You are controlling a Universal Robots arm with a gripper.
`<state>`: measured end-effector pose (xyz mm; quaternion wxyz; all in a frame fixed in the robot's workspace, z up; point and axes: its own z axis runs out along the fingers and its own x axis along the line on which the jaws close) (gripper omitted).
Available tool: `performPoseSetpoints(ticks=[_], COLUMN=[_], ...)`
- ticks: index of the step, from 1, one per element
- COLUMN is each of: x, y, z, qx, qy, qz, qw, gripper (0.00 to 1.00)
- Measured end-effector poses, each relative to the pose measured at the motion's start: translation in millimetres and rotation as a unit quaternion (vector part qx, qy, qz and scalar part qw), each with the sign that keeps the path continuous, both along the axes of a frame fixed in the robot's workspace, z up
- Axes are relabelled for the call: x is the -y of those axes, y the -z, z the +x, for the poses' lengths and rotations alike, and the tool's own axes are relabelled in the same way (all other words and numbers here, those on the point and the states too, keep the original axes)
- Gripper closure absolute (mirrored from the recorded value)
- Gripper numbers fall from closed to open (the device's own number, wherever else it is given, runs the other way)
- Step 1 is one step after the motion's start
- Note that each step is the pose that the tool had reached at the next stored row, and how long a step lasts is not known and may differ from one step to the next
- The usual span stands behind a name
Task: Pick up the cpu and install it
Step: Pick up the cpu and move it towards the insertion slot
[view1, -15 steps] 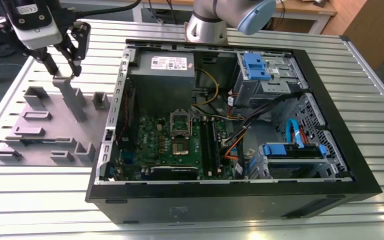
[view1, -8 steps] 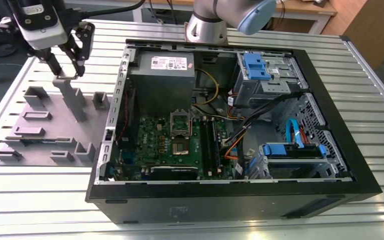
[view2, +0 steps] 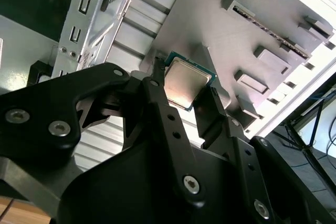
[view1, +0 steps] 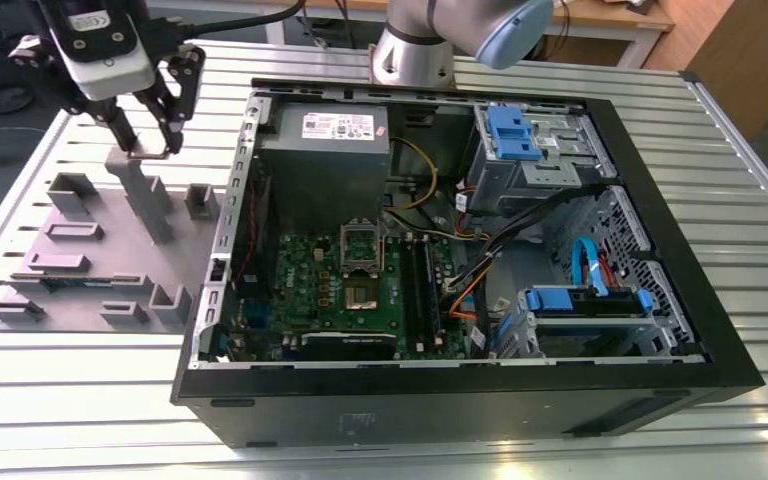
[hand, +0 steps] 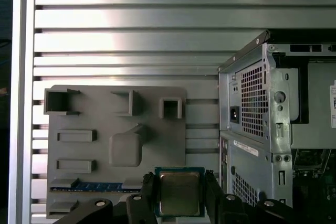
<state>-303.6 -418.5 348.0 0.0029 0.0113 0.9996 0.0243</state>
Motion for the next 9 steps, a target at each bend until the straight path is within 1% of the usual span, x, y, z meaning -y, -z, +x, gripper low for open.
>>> performPoseSetpoints(ticks=[9], x=[0.0], y=[0.1], z=[14.7], qx=[0.0], qy=[0.0], qz=[0.0], qw=[1.0], gripper=[0.53])
